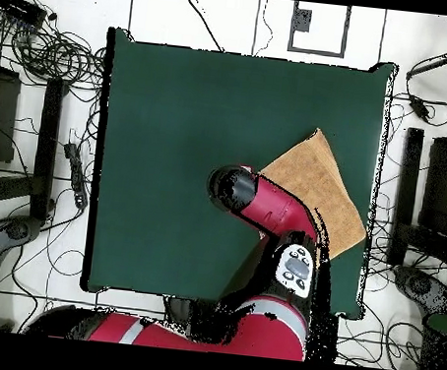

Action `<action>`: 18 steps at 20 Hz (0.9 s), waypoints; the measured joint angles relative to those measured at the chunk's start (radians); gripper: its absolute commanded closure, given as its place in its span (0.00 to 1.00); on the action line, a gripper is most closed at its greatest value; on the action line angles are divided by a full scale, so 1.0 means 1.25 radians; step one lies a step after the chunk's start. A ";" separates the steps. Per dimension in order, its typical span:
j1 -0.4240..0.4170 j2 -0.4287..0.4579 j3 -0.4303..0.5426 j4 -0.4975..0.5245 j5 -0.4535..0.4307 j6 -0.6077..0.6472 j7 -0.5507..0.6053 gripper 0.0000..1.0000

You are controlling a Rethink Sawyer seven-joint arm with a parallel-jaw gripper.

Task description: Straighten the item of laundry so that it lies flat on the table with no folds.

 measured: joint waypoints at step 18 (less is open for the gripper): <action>-0.008 0.001 0.000 0.000 0.002 0.000 0.000 0.00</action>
